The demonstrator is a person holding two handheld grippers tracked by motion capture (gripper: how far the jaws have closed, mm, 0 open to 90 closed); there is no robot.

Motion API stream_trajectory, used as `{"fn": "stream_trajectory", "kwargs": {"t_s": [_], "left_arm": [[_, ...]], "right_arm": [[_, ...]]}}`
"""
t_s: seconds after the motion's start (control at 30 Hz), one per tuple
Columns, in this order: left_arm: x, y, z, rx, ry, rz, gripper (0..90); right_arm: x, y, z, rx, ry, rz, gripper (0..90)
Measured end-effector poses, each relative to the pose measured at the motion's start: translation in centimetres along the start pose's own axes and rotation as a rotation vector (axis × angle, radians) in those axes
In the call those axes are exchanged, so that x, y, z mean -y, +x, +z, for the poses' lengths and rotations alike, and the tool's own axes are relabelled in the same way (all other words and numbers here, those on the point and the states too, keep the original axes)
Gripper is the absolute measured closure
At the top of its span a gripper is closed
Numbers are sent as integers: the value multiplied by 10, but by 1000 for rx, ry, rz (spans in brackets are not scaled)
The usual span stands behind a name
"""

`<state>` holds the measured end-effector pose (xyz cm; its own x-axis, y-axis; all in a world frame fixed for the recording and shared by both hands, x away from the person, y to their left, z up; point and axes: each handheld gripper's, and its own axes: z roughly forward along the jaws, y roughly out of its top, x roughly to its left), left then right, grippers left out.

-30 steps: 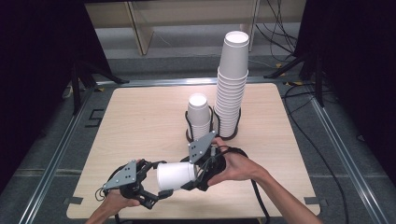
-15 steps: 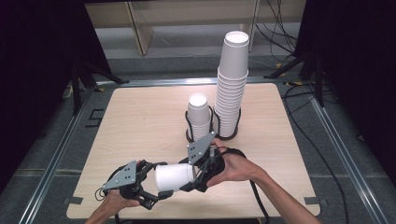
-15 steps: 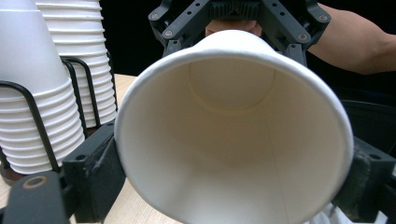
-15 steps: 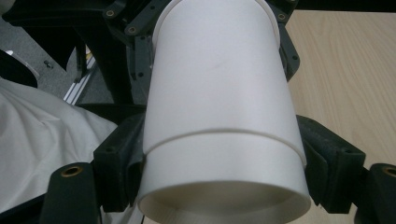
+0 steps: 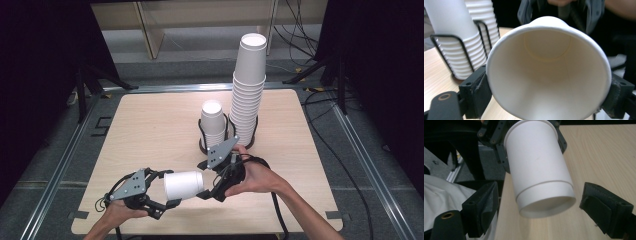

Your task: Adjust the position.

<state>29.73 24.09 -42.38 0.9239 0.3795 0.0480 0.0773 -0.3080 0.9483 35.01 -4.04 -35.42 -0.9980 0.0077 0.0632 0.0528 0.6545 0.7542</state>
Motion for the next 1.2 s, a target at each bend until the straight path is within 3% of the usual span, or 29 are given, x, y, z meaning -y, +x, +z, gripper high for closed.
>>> {"fn": "stream_trajectory", "kwargs": {"t_s": [0.03, 0.1, 0.13, 0.17, 0.33, 0.47, 0.57, 1.2], "left_arm": [[-1, -1, 1, -10, 16, 9, 133], [-2, -1, 1, -24, 69, 29, 133], [-2, -1, 1, -24, 69, 29, 132], [-3, -1, 1, -34, 112, 30, 132], [-7, 0, 2, -33, 195, 36, 131], [-11, -2, 3, -27, 250, 63, 131], [-12, -4, 5, -13, 246, 63, 131], [-12, -7, 7, 14, 219, 57, 129]], "right_arm": [[0, -1, 0, 21, 5, -38, 157], [2, 0, 0, 48, 21, -40, 157], [2, 1, 0, 50, 34, -39, 160], [3, 4, 1, 74, 50, -33, 156], [5, 9, 11, 85, 83, -92, 163], [4, 12, 22, 83, 107, -103, 161], [2, 12, 32, 82, 123, -132, 162], [-8, 14, 61, 61, 177, -179, 167]]}}
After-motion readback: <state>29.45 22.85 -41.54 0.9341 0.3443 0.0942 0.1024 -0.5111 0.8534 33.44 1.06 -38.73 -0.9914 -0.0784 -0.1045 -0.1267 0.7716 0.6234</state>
